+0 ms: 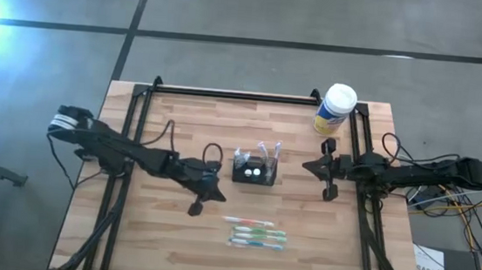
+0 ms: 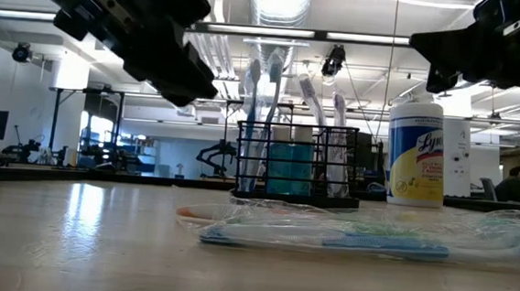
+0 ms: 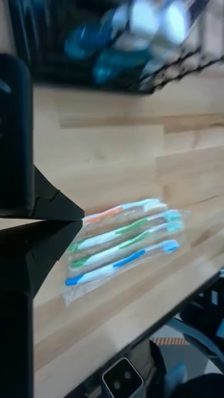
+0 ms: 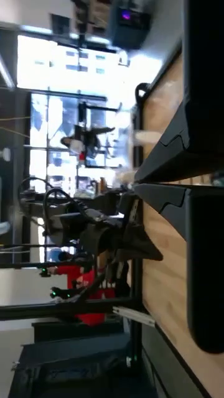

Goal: Pick & Place toothbrushing station
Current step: Put the orange toothbrush into the wire organizer

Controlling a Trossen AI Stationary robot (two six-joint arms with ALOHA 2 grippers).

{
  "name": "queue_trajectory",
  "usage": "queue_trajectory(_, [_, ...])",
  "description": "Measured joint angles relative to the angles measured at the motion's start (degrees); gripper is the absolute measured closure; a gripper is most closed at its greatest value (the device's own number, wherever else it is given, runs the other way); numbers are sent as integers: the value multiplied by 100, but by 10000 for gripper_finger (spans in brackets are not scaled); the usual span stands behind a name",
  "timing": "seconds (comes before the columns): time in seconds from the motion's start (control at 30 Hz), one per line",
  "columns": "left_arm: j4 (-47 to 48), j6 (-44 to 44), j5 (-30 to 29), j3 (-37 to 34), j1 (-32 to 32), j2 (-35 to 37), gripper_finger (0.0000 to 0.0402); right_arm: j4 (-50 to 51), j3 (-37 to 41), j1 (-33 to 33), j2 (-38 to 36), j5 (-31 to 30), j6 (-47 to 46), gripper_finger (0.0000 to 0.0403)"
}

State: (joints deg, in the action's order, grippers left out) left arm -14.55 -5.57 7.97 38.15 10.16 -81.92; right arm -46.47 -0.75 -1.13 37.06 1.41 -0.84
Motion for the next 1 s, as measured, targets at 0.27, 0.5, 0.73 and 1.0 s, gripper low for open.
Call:
queue_trajectory(0.27, [-28, -136, -342, 593, 478, -1152, 316, -9, -31, 55, 163, 3, -489, 390])
queue_trajectory(0.5, [1132, 101, -1077, 1393, 639, -1711, 220, -24, -37, 90, 169, 7, -447, 390])
queue_trajectory(0.73, [2049, 108, -1093, 1937, 640, -2060, 179, -52, -63, 90, 167, 7, -193, 390])
queue_trajectory(1.0, [2107, 11, -699, 1987, 640, -2112, 177, -53, -63, 90, 166, 7, -194, 390])
